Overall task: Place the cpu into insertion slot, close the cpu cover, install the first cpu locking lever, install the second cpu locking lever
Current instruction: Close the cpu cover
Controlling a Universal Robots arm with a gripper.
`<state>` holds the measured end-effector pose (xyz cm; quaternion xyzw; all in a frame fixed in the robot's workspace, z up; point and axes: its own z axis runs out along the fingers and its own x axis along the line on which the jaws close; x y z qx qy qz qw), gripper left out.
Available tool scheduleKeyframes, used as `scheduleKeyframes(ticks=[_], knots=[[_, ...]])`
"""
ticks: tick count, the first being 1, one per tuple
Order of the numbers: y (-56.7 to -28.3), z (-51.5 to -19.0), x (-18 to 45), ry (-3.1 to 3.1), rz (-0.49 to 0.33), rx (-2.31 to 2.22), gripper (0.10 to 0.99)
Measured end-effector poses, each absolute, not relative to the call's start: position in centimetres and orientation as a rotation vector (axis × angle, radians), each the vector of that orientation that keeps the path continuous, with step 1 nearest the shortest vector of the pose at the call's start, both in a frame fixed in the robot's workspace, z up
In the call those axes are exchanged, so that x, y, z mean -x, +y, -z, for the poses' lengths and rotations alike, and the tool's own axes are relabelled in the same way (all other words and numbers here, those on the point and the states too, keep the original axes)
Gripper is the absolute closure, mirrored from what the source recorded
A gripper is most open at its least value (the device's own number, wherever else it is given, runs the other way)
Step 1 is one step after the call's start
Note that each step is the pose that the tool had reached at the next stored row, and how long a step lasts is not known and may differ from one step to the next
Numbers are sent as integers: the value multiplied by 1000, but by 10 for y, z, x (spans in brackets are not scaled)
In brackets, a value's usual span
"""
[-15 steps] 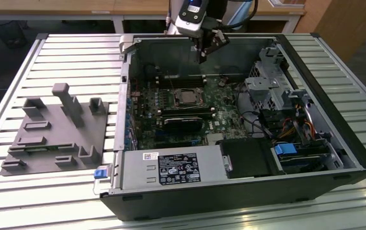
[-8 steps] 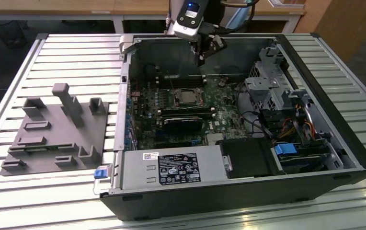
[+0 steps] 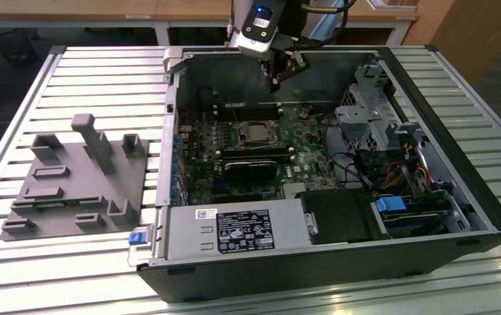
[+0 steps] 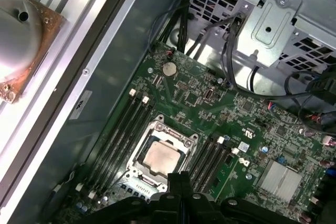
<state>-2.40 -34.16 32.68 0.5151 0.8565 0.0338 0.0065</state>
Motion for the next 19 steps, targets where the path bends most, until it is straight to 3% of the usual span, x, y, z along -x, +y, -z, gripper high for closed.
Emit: scheduleKeyframes(ticks=[19], knots=[[-342, -309, 28, 2667, -104, -1631, 980]])
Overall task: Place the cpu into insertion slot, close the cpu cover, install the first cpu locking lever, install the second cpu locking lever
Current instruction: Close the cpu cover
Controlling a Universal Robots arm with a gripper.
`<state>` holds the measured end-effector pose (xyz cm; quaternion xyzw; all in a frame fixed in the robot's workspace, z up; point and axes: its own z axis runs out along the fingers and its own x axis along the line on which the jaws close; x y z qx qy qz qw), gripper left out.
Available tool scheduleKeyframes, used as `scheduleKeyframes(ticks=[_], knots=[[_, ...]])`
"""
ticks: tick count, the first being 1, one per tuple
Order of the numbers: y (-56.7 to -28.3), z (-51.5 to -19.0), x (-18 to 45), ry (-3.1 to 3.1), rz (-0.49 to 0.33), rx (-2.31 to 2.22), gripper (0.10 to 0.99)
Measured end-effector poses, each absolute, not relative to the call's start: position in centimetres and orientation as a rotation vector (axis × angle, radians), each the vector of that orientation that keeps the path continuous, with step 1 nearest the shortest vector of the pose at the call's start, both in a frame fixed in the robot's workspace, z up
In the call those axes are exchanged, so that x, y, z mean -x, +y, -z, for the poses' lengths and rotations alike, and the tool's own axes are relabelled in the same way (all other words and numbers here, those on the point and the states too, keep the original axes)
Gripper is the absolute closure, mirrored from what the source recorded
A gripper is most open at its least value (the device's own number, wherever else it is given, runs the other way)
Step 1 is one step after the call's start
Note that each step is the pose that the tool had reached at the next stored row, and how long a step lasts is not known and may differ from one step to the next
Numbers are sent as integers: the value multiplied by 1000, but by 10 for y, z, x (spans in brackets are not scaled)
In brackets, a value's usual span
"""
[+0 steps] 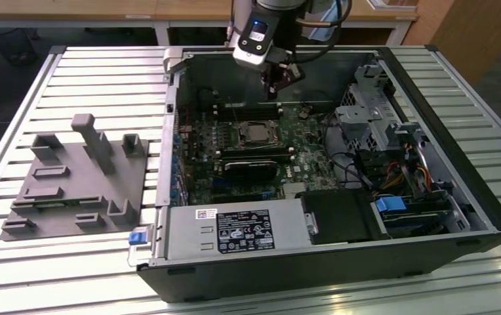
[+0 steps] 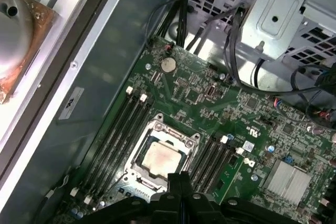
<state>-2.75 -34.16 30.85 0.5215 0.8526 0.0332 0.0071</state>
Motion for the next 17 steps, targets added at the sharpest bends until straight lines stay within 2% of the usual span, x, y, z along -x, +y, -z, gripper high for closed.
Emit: scheduleKeyframes(ticks=[17], knots=[[-335, -279, 35, 2627, -91, -1710, 980]])
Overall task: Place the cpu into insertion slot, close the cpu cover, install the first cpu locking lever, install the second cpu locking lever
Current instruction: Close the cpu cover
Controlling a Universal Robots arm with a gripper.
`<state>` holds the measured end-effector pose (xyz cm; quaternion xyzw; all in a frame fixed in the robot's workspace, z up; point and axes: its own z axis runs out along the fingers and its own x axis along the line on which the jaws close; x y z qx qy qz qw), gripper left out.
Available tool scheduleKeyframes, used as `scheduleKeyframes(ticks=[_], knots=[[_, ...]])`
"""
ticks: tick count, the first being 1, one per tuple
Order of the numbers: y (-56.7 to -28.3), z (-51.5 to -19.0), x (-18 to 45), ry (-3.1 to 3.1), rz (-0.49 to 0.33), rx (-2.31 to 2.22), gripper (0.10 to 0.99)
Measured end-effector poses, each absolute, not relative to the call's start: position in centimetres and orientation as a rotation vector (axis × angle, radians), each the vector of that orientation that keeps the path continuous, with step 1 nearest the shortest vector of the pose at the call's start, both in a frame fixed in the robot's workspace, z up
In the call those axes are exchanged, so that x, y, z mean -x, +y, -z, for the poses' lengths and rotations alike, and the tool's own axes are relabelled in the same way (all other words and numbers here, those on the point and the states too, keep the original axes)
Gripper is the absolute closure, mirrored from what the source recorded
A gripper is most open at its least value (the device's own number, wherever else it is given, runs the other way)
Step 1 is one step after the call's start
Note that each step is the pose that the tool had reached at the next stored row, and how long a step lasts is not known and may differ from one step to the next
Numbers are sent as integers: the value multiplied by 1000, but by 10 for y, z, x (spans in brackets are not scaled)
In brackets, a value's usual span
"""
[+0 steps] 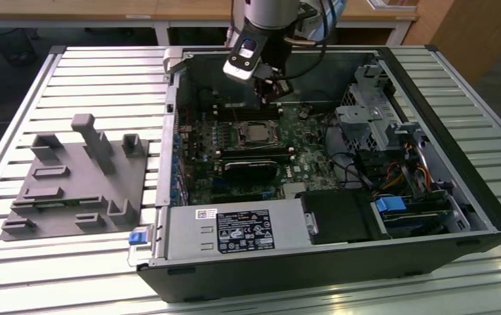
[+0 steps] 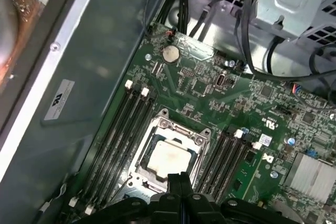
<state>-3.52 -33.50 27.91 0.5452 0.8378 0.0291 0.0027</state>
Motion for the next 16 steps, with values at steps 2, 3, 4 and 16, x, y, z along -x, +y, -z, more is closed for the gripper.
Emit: scheduleKeyframes(ticks=[2, 3, 4, 16], knots=[[-335, -276, 35, 2632, -85, -1714, 980], [-335, -275, 35, 2636, -81, -1717, 980], [-335, -274, 35, 2639, -76, -1720, 980], [-333, -254, 42, 2646, -68, -1725, 980]])
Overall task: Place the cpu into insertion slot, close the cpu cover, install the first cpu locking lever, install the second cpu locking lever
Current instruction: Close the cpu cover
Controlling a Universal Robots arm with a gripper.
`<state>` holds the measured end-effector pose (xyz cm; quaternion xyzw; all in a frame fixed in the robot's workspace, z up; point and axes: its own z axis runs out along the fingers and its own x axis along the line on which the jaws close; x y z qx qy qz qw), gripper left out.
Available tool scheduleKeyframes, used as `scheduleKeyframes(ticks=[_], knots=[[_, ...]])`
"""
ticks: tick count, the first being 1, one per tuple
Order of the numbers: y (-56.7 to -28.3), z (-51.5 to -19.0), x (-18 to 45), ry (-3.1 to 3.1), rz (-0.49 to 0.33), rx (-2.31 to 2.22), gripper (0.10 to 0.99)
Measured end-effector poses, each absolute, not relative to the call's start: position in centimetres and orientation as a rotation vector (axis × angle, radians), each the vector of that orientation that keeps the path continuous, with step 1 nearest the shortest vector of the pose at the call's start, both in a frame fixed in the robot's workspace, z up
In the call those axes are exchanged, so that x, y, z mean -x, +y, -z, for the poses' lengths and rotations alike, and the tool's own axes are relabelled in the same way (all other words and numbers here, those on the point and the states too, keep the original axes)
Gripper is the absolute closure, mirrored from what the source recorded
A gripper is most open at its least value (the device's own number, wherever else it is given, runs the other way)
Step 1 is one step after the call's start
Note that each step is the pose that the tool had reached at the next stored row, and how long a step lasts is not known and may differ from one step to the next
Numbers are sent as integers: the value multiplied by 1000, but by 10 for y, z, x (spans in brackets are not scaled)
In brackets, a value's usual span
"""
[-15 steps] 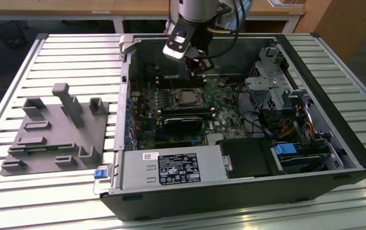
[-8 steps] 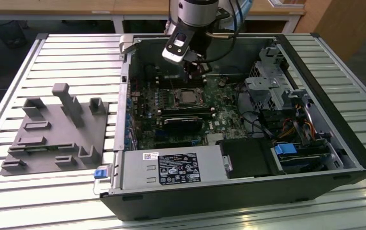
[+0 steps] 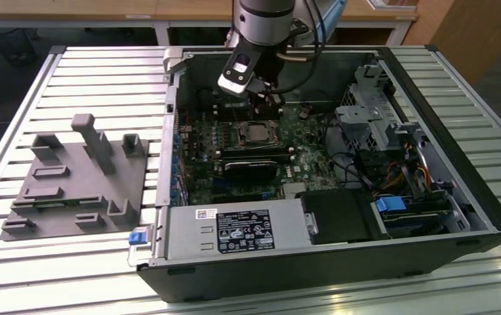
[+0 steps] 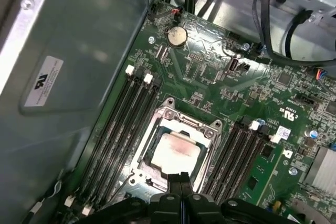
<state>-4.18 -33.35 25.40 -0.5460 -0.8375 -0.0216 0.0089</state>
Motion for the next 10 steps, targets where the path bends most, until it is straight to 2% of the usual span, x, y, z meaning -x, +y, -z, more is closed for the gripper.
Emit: scheduleKeyframes(ticks=[10], knots=[[-333, -244, 42, -2510, 69, 1863, 980]])
